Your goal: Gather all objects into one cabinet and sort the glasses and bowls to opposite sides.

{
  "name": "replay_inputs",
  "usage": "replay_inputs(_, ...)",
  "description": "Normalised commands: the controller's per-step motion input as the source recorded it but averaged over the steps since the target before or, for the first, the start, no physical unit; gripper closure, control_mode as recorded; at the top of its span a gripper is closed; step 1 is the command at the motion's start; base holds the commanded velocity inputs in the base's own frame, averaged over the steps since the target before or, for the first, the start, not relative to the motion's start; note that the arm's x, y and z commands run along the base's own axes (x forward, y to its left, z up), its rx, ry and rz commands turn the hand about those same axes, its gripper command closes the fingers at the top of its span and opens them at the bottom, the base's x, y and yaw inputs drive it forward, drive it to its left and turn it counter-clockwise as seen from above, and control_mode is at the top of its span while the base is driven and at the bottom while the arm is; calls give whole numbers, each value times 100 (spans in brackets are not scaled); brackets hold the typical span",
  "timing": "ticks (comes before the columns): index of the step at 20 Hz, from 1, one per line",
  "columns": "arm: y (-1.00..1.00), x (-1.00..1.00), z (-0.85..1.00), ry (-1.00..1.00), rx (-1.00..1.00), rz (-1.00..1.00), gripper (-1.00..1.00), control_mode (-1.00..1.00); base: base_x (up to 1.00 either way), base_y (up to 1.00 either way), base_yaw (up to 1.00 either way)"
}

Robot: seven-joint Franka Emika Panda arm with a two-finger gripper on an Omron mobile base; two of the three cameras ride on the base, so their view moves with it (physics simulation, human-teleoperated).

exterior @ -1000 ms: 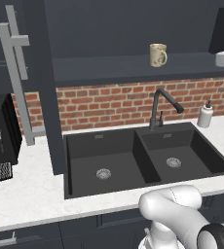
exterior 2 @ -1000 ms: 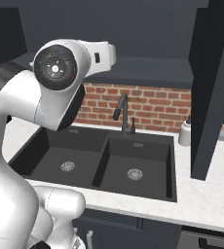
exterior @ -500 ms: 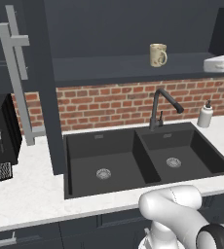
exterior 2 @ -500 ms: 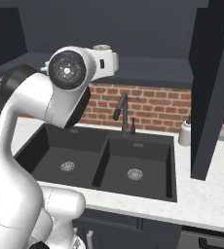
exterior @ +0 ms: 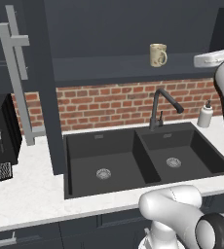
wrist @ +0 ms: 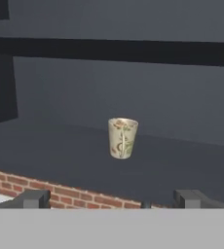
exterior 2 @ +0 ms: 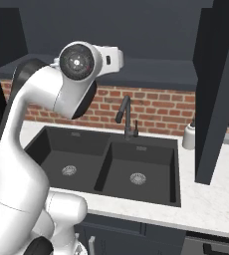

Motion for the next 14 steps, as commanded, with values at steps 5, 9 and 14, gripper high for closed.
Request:
replay_inputs(5,0,28,0,2,0,0,-100,-100,0,0,0)
replay_inputs(9,0,28,0,0,0,0,-100,-100,0,0,0)
replay_inputs(14,0,23,0,0,0,0,-100,-100,0,0,0)
